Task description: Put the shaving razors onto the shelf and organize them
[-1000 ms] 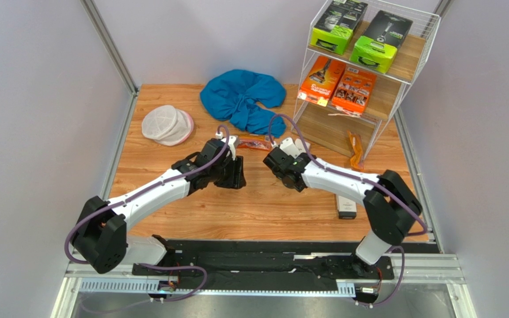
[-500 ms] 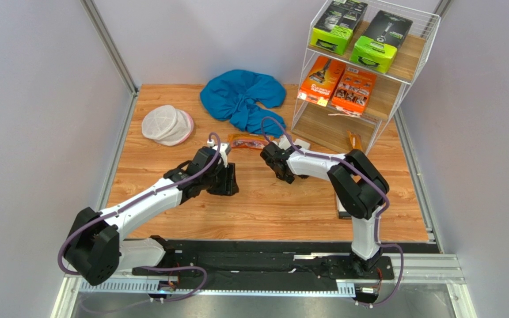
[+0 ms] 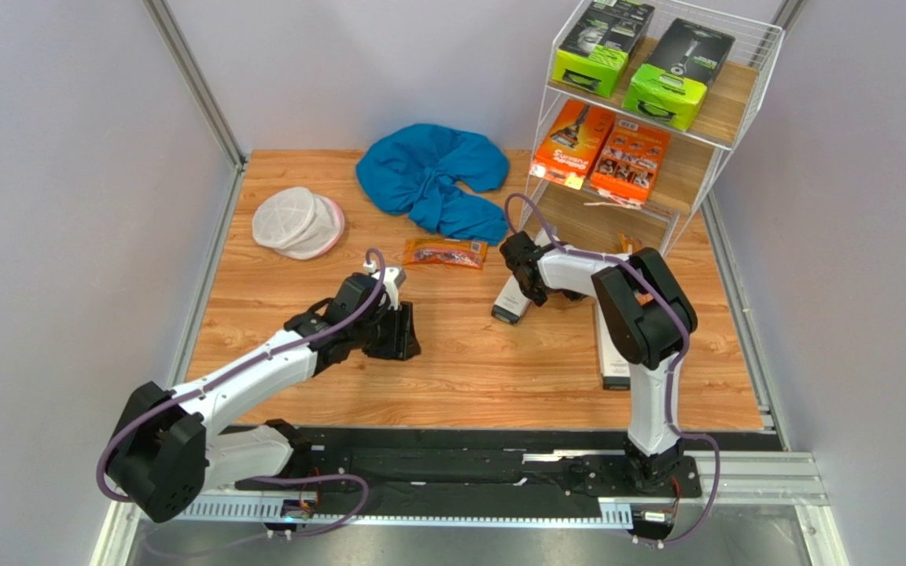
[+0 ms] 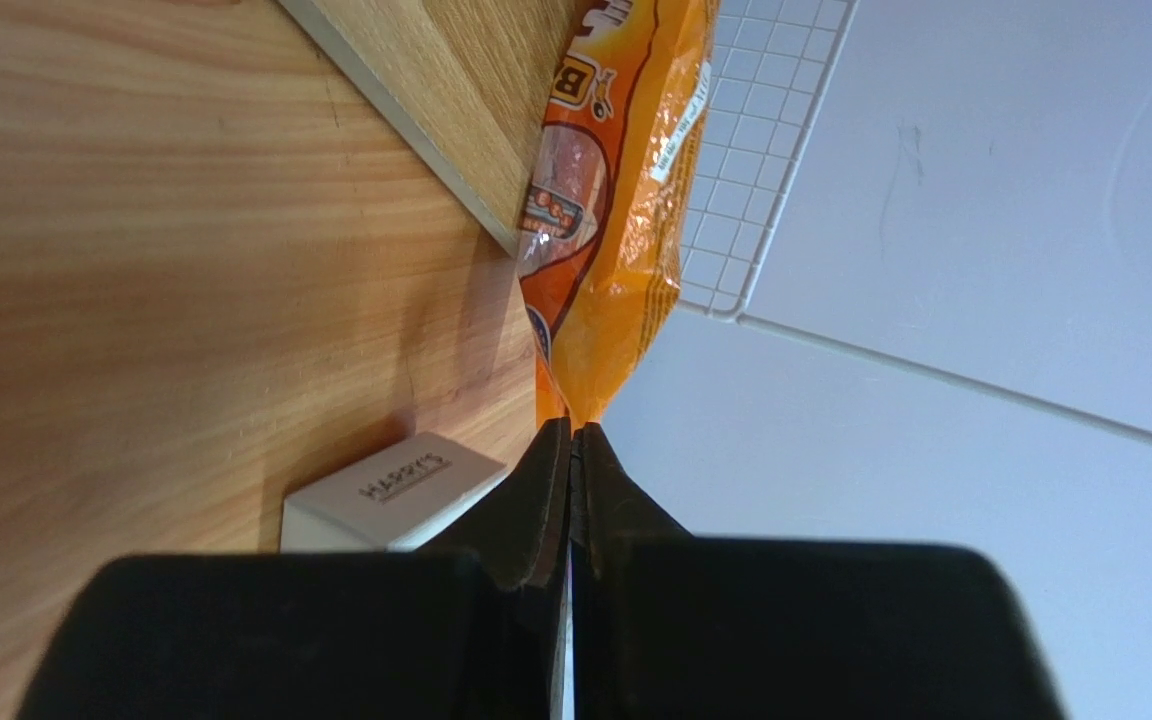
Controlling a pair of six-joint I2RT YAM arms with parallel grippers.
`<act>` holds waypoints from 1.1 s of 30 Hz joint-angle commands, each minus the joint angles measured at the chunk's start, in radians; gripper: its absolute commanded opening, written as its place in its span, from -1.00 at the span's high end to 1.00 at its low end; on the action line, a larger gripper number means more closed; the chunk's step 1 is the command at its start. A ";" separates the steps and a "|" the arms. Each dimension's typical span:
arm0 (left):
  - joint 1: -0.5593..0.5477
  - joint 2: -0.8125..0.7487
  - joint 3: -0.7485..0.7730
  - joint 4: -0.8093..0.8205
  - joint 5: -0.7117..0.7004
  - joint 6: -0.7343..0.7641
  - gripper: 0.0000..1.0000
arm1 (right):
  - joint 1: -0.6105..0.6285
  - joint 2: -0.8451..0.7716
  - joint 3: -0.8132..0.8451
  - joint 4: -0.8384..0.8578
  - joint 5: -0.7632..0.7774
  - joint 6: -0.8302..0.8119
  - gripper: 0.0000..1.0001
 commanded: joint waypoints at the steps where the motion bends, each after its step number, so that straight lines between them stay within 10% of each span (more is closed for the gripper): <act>1: 0.006 -0.047 -0.015 0.042 0.028 -0.001 -0.12 | -0.034 0.044 0.063 0.033 0.035 -0.048 1.00; 33: 0.010 -0.103 -0.049 0.041 0.065 -0.021 -0.10 | -0.212 0.208 0.252 0.036 -0.021 -0.088 1.00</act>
